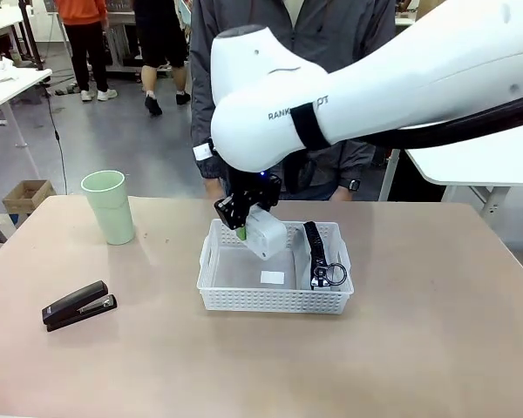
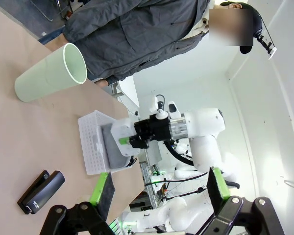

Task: Efficiently arrange items inside the basket to fit them all.
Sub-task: Pick up the Digital clock and place it inside the Organizing basket, then pick up the Stapler and place it inside the Organizing basket.

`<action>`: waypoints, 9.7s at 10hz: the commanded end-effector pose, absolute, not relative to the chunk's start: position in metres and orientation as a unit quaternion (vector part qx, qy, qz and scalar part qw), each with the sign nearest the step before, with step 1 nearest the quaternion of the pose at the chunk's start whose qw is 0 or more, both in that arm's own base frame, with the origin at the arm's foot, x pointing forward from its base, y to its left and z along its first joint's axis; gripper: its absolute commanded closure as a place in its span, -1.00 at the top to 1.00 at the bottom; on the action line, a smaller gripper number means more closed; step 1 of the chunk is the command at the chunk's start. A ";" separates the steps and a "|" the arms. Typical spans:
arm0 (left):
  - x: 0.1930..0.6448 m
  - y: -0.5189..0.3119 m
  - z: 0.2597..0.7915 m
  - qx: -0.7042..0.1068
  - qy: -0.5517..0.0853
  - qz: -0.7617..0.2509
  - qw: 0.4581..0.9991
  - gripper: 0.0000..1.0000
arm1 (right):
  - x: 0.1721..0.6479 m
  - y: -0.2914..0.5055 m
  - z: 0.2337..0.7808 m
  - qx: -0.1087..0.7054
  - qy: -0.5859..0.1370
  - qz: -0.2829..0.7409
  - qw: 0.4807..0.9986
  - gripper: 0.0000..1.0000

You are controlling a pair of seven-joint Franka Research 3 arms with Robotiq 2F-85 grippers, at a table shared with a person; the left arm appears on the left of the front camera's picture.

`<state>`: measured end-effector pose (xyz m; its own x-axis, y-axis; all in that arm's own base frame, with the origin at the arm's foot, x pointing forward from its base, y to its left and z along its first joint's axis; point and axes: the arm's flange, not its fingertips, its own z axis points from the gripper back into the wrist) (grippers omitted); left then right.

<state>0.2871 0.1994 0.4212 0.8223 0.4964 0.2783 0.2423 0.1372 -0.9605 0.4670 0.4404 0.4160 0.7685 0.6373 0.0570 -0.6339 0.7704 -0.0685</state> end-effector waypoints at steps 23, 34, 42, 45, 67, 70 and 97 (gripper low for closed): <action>0.286 0.199 0.423 -0.652 -0.289 0.081 0.696 1.00 | 0.452 0.332 0.444 0.053 -0.029 0.338 0.939 1.00; 0.286 0.199 0.423 -0.652 -0.289 0.081 0.696 1.00 | 0.358 -0.104 0.391 0.489 -0.057 -0.081 0.867 1.00; 0.286 0.199 0.423 -0.652 -0.289 0.081 0.696 1.00 | 0.345 -0.120 0.382 0.474 -0.028 -0.100 0.874 1.00; 0.286 0.199 0.423 -0.652 -0.289 0.081 0.696 1.00 | 0.345 -0.120 0.382 0.474 -0.028 -0.100 0.874 1.00; 0.303 -0.022 0.394 -0.103 -0.088 0.038 0.990 1.00 | 0.345 -0.120 0.382 0.474 -0.028 -0.100 0.874 1.00; 0.302 -0.032 0.359 -0.102 -0.034 0.069 0.992 1.00 | 0.345 -0.120 0.382 0.474 -0.028 -0.100 0.874 1.00; 0.342 -0.042 0.389 -0.065 0.031 -0.588 0.806 1.00 | 0.345 -0.120 0.382 0.474 -0.028 -0.100 0.874 1.00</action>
<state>0.3431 -0.0398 0.3870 0.2897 -0.9566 0.0323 0.9497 0.2831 -0.1340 0.3459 -0.1188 0.3798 0.9775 -0.2050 -0.0505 0.1554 0.5369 0.8292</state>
